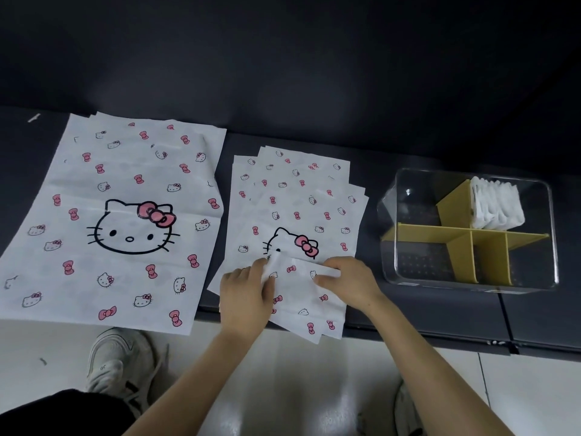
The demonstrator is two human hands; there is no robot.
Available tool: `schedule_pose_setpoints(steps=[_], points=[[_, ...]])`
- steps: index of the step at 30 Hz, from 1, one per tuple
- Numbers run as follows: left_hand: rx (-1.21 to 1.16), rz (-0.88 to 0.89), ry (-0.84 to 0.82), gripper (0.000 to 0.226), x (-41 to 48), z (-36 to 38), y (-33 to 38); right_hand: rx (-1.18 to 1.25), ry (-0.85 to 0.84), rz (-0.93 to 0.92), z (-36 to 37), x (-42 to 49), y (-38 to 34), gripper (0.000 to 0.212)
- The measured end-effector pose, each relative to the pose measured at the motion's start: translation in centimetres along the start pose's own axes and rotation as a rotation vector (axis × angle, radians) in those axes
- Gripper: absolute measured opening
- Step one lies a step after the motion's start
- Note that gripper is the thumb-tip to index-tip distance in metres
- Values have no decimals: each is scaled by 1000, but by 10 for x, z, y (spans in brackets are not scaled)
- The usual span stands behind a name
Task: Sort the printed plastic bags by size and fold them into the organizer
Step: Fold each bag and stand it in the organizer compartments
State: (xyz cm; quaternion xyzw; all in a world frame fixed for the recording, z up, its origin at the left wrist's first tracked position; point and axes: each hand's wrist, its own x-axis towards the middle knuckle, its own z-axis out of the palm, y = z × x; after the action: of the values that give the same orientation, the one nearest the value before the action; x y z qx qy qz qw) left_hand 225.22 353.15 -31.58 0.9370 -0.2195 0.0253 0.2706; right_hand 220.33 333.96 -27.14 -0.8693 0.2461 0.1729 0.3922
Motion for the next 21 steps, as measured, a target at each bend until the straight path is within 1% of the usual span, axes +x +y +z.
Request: schedule_pose_setpoints(steps=[2, 3, 5, 6, 7, 8, 11, 14, 16, 19, 21], points=[[102, 36, 47, 34, -1, 3, -1, 51, -6, 14, 0, 2, 1, 20], [123, 33, 70, 34, -1, 3, -1, 89, -9, 30, 0, 4, 1, 22], [129, 12, 85, 37, 1, 3, 1, 211, -13, 83, 0, 6, 3, 15], [124, 5, 81, 39, 1, 3, 1, 279, -13, 105, -1, 6, 4, 15], [119, 0, 73, 39, 1, 3, 1, 339, -11, 121, -1, 6, 5, 21], [118, -4, 68, 39, 1, 4, 0, 382, -7, 131, -1, 6, 7, 22], [93, -14, 59, 33, 1, 4, -2, 457, 31, 112, 1, 5, 10, 6], [40, -37, 54, 35, 3, 2, -4, 476, 60, 116, 5, 7, 12, 6], [89, -23, 71, 34, 4, 2, -6, 470, 78, 120, 6, 8, 13, 6], [253, 70, 140, 29, 7, 5, -9, 479, 93, 128, 7, 9, 14, 5], [253, 262, 198, 29, 9, 9, -14, 486, 91, 129, 6, 9, 14, 6]])
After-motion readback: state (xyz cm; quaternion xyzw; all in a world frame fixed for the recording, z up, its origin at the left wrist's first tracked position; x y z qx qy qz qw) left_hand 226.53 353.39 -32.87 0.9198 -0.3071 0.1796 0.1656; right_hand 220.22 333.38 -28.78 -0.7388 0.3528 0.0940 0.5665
